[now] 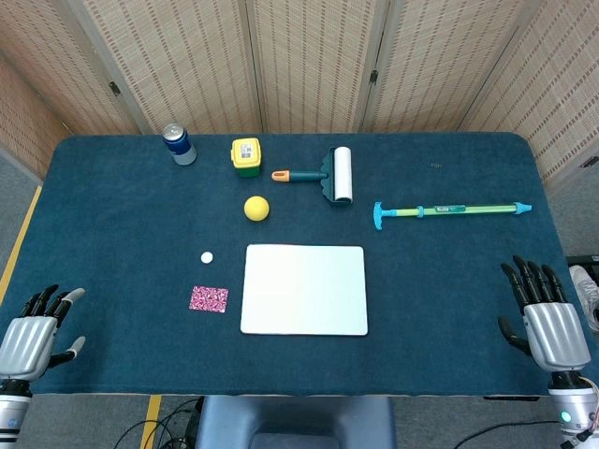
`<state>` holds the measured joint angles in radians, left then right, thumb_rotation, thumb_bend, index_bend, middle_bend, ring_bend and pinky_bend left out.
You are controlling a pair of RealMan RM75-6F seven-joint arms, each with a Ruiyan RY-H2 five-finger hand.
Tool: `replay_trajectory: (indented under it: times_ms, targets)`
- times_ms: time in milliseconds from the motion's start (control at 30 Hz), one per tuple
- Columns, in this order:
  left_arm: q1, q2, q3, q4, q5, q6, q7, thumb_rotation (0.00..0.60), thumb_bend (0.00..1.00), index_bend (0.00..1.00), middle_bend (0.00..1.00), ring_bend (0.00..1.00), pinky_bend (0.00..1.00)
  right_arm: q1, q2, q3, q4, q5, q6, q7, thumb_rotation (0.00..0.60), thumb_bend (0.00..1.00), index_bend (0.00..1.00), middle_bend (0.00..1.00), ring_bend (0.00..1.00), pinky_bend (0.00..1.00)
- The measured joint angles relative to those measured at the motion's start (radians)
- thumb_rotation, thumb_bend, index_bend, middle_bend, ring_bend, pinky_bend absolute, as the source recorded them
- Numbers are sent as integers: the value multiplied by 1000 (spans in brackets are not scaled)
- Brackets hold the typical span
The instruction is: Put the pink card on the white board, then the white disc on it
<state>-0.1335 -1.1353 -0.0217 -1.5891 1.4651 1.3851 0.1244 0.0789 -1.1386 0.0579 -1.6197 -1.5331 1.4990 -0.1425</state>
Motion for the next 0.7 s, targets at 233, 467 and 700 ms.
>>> replay_trajectory:
  times_ms: [233,467,700]
  targets:
    - [-3,4,3,-6,-3,-10,-1,600,325,174,247,100,163,7,-3,1,4,13,-20,-10,600,264,0,0,0,0]
    - [0,32,24,-55,42,-5,-26,600,325,151,757,531,389,7,0,-17,-7,0,-32,-14,600,264,0,0,0,0]
    - [-45,39,28,-71,47,-83,-12,600,325,217,1000,969,865,17,0,-15,-17,-21,-30,-14,600,264,0,0,0,0]
